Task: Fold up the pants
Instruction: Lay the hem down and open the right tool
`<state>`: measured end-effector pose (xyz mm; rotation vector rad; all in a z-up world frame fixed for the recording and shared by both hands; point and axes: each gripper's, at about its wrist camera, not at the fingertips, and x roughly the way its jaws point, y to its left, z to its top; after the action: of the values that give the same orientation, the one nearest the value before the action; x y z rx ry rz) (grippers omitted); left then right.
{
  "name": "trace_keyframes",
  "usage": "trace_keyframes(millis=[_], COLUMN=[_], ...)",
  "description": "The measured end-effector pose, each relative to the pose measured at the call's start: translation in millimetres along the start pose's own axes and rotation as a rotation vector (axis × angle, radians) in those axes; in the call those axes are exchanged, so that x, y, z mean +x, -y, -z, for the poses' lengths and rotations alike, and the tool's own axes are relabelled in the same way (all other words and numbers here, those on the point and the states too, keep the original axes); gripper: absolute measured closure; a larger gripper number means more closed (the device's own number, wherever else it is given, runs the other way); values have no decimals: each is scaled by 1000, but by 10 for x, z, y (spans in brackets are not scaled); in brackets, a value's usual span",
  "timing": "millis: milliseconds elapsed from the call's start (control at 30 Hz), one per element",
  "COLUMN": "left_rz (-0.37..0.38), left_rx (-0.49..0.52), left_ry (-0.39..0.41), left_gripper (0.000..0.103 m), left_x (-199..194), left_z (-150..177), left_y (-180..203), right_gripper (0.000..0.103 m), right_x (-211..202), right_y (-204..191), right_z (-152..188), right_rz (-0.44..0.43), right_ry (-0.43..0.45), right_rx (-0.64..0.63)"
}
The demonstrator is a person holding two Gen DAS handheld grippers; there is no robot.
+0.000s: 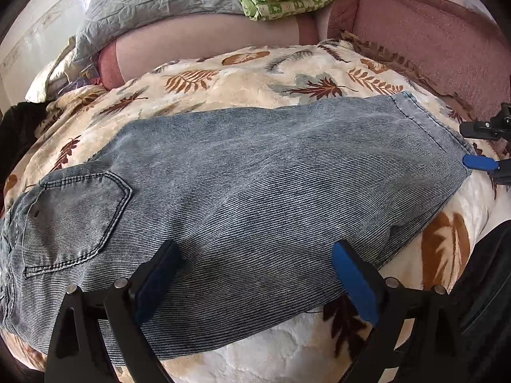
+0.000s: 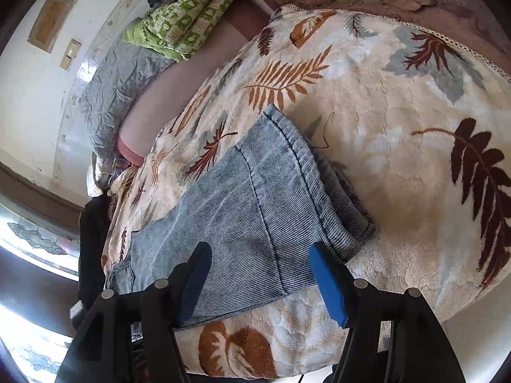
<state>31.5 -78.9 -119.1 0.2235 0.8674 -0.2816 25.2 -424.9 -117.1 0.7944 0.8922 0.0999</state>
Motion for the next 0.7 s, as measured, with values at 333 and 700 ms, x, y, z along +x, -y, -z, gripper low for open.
trace_keyframes(millis=[333, 700], left_rz=[37, 23], left_rx=[-4, -19], left_ry=[84, 135], left_gripper=[5, 3], left_x=[-2, -5], left_z=[98, 156], left_y=[-53, -38], right_gripper=[32, 30], right_x=[17, -76], right_y=[18, 99], right_z=[17, 83], right_rz=[-10, -72], right_ry=[-11, 1], right_rx=[40, 80])
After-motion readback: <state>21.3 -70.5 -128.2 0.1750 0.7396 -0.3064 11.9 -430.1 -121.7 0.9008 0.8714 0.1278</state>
